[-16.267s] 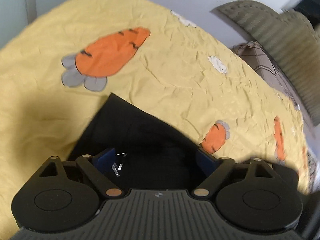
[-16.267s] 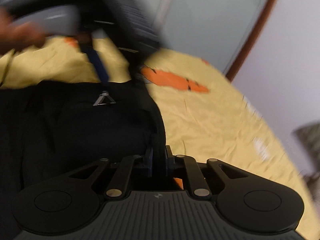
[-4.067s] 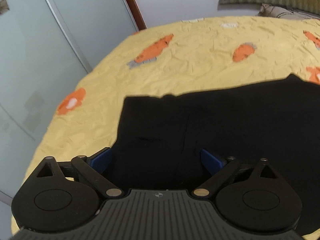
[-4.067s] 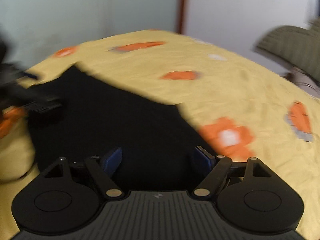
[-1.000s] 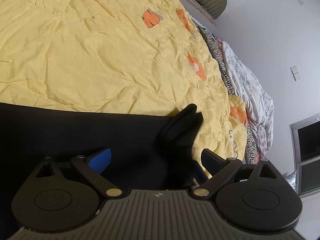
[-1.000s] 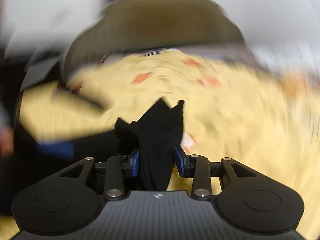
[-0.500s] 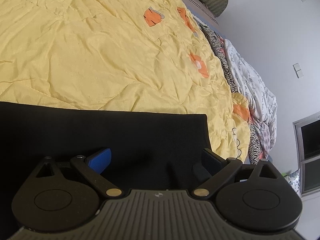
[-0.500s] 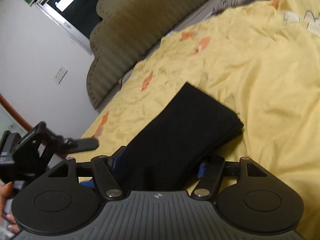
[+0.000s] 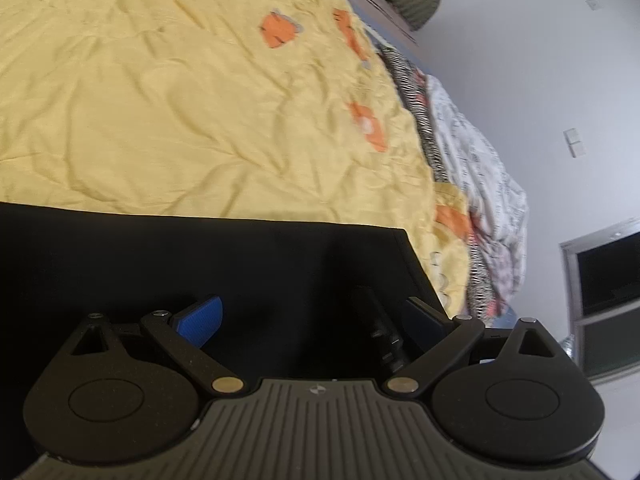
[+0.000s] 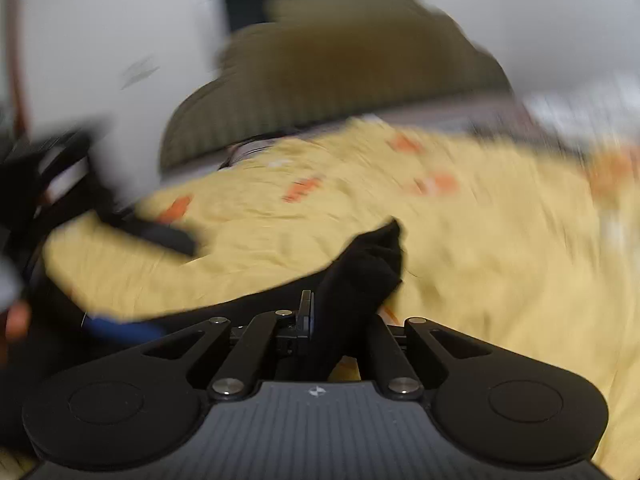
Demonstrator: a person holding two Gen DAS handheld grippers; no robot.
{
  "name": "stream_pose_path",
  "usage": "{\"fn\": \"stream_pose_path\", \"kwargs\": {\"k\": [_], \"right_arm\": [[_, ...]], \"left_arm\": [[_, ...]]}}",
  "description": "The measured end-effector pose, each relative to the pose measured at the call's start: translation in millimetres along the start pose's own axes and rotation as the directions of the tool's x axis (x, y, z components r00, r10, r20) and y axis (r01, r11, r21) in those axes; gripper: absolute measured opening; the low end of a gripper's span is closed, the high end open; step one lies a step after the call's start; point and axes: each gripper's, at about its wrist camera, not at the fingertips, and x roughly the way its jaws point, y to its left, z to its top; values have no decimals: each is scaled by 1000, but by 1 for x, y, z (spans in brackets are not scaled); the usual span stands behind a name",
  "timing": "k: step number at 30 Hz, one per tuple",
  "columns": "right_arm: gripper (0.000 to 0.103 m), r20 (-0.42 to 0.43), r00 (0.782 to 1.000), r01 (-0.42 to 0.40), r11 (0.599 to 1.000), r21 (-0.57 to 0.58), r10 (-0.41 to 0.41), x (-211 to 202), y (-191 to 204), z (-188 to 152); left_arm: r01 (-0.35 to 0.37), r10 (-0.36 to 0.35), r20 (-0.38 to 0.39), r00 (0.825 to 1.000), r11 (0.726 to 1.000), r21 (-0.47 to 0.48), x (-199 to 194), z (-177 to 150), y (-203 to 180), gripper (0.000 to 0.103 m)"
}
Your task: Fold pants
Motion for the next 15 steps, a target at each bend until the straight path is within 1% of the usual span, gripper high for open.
{"fn": "stream_pose_path", "kwargs": {"k": [1, 2, 4, 5, 7, 10, 12, 13, 14, 15], "right_arm": [[3, 11, 1000, 11, 996, -90, -10, -3, 14, 1], [3, 23, 999, 28, 983, -179, -25, -6, 28, 1], [3, 36, 999, 39, 945, -324, -29, -8, 51, -1], [3, 40, 999, 39, 926, -376, -26, -9, 60, -3], [3, 43, 999, 26, 887, -461, -7, -10, 77, -8], [3, 45, 999, 10, 837, -547, 17, -14, 94, -17], [3, 44, 999, 4, 821, -571, 26, -14, 99, -20], [3, 38, 999, -2, 823, -567, 28, -12, 99, -20], [3, 34, 999, -2, 826, -564, 26, -11, 100, -20], [3, 35, 999, 5, 827, -562, 18, -11, 99, -20]], "left_arm": [[13, -13, 5, 1000, 1000, 8, -2, 0, -3, 98], [23, -24, 18, 1000, 1000, 20, -6, 1, -6, 98], [37, -39, 49, 998, 998, 44, -13, 2, -12, 98], [43, -47, 62, 997, 997, 57, -16, 3, -15, 98], [55, -61, 68, 996, 995, 85, -21, 5, -19, 99], [36, -43, 71, 997, 995, 92, -21, 4, -18, 99], [27, -34, 75, 997, 996, 88, -20, 2, -13, 95], [16, -21, 72, 997, 997, 77, -19, 2, -10, 84], [8, -13, 73, 997, 998, 67, -18, 1, -7, 59], [-5, 1, 69, 998, 998, 55, -17, 0, -3, 45]]}}
